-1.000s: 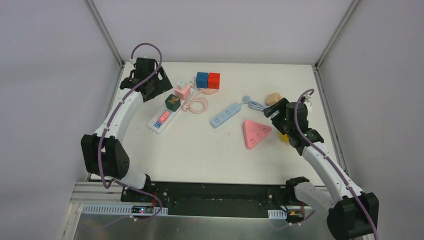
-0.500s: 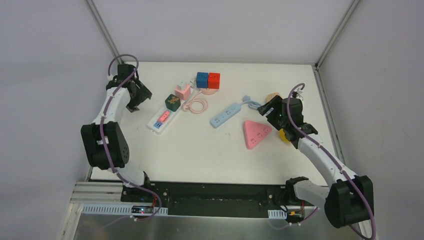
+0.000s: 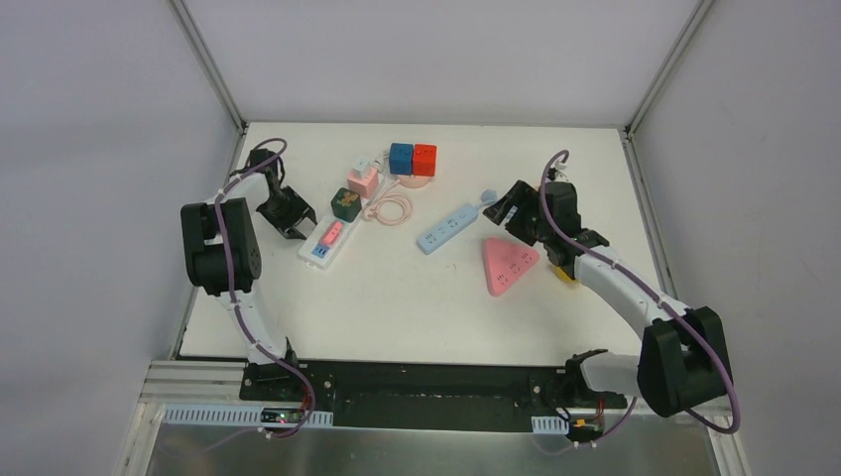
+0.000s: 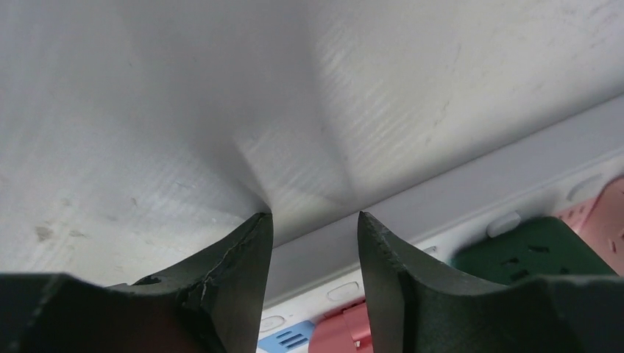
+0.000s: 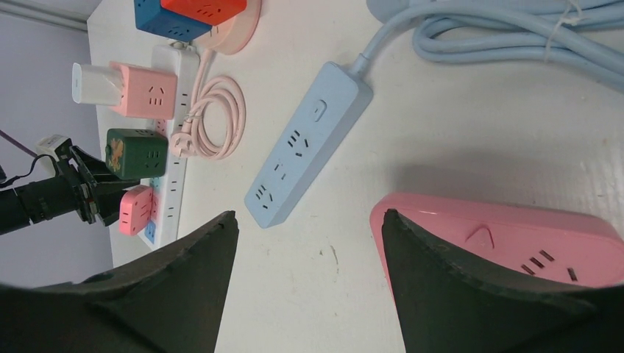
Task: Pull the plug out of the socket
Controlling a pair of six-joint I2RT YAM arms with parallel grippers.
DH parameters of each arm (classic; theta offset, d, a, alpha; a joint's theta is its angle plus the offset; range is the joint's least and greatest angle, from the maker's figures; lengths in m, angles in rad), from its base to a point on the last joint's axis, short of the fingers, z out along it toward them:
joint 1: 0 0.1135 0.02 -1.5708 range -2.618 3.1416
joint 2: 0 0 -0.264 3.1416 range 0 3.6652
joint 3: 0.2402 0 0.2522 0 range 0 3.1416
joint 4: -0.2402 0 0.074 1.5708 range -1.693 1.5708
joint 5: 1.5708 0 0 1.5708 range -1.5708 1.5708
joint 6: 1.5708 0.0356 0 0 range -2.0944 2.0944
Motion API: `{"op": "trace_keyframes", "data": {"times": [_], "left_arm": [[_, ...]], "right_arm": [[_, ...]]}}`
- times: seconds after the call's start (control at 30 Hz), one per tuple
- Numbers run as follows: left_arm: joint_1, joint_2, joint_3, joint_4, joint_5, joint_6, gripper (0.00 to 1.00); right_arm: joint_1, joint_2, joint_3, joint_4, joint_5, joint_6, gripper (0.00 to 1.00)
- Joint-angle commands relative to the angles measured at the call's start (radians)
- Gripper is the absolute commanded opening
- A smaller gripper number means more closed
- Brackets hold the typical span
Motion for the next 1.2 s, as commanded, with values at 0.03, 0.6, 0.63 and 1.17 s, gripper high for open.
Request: {"op": "trace_keyframes", "data": {"times": [0.03, 0.6, 0.63, 1.17], "left_arm": [[-0.008, -0.107, -0.146, 0.063, 0.127, -0.063, 0.46], [-0.096, -0.386, -0.420, 0.161, 0.143, -0.074, 0.44], [-0.095, -0.395, -0.410, 0.140, 0.127, -0.058, 0.44], [-0.095, -0.447, -0.342, 0.008, 0.049, 0.045, 0.54]], "right_arm": [[0.019, 0.081, 0.076, 0.069, -0.055, -0.042, 0.74], [0.345, 0.553, 0.546, -0.096, -0.152, -0.136, 0.83], [0.368, 0.599, 0.600, -0.130, -0.154, -0.137, 0.83], [0.484, 0.959, 0.941, -0.142, -0.209, -0.104, 0.57]]}}
